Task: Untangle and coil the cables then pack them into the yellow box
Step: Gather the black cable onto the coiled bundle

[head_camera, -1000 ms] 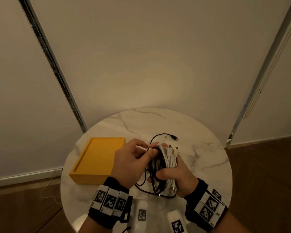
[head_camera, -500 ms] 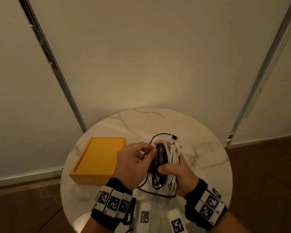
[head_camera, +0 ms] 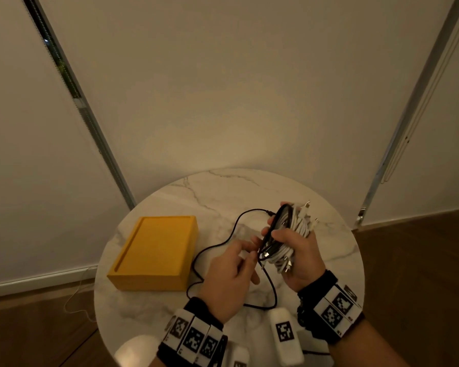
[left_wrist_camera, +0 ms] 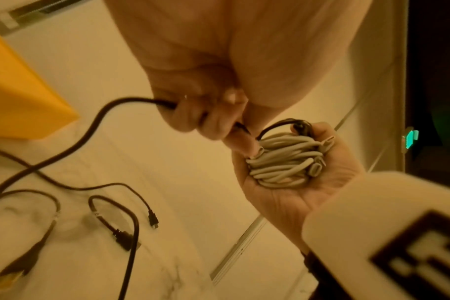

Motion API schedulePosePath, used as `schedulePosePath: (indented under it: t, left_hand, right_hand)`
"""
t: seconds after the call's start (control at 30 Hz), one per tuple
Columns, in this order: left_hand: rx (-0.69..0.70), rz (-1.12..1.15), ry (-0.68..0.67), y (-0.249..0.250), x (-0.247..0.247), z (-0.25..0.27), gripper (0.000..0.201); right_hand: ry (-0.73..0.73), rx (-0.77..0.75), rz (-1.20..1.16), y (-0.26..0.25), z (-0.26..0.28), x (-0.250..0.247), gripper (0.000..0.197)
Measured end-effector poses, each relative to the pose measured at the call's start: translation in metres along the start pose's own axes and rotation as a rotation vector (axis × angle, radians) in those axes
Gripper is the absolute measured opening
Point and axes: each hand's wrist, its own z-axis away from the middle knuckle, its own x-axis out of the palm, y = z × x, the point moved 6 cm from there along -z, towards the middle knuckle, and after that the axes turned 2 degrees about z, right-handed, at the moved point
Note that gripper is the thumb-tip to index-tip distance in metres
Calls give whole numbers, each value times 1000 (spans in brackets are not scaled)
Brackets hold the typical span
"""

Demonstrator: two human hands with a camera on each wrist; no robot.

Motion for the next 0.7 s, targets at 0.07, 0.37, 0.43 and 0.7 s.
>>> schedulePosePath:
  t: [0.07, 0.37, 0.43, 0.7]
  left_hand:
    - [61, -43, 60, 5, -3, -2, 11]
    - [165, -42, 53, 12, -4, -5, 21]
    - [151, -46, 31, 11, -6, -5, 21]
    - [141, -162, 86, -5, -21, -4, 5]
  right_hand:
    - [52, -21, -7, -1, 0, -2, 66]
    - [77, -9, 39, -3, 2, -8, 71]
    - [76, -7, 72, -3, 2, -7, 79]
    - [154, -108, 114, -11, -9, -23, 68]
